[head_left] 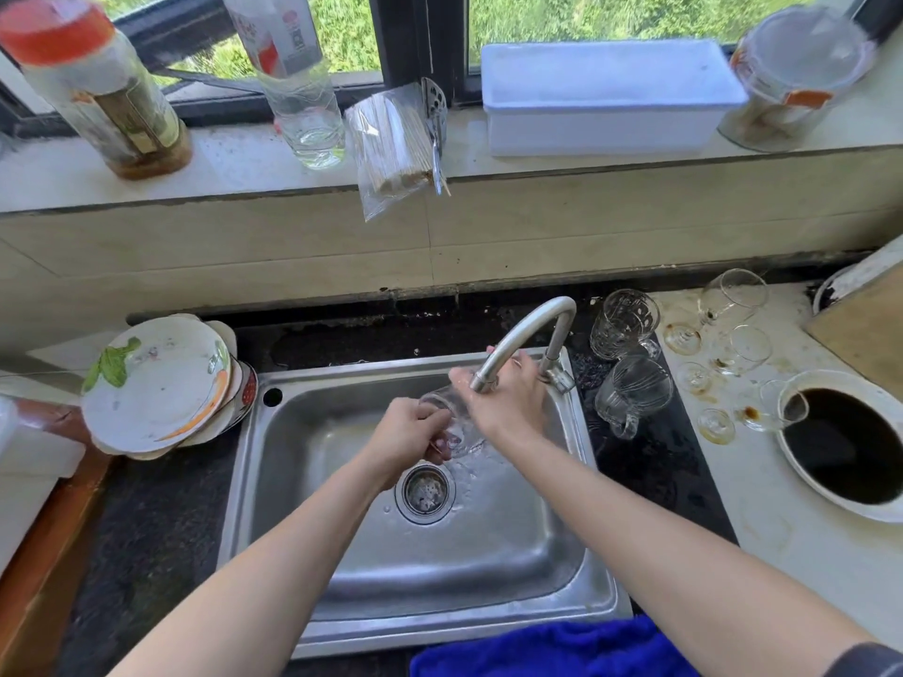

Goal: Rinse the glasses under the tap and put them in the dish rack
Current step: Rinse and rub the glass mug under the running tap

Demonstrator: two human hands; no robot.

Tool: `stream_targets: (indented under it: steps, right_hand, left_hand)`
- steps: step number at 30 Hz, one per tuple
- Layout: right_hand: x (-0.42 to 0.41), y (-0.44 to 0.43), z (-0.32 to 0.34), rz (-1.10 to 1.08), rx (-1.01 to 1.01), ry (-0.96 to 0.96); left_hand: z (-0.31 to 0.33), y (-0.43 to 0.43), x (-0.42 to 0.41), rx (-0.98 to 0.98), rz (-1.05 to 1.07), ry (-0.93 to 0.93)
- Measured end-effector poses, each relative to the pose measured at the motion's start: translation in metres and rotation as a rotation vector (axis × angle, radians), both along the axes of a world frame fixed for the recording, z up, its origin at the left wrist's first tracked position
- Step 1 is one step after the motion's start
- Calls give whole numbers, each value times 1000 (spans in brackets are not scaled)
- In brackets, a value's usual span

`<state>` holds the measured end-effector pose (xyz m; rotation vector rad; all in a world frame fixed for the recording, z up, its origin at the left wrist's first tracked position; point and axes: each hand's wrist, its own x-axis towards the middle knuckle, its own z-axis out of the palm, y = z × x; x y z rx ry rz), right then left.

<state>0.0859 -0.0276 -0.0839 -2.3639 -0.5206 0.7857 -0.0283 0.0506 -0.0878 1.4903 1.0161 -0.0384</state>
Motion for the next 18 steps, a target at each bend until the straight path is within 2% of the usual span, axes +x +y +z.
stream_targets:
  steps: [2, 5, 8, 10, 12, 14, 16, 18]
  right_hand:
    - [8, -3, -6, -65, 51, 87]
    - [23, -12, -12, -357, 181, 280]
    - [13, -13, -9, -278, 240, 251]
    - [11, -12, -7, -259, 304, 319]
    - [22, -8, -3, -300, 277, 458]
    - [31, -7, -2, -258, 180, 541]
    - [26, -4, -4, -78, 78, 415]
    - [9, -2, -6, 49, 6, 122]
  left_hand:
    - [3, -5, -2, -143, 65, -46]
    - [4, -11, -3, -327, 153, -78]
    - [1, -11, -3, -430, 197, -71]
    - [2, -8, -5, -462, 130, -52]
    - [8, -5, -7, -404, -31, 8]
    - [13, 0, -3, -163, -160, 76]
    - [16, 3, 3, 112, -207, 98]
    - [15, 3, 7, 212, -202, 106]
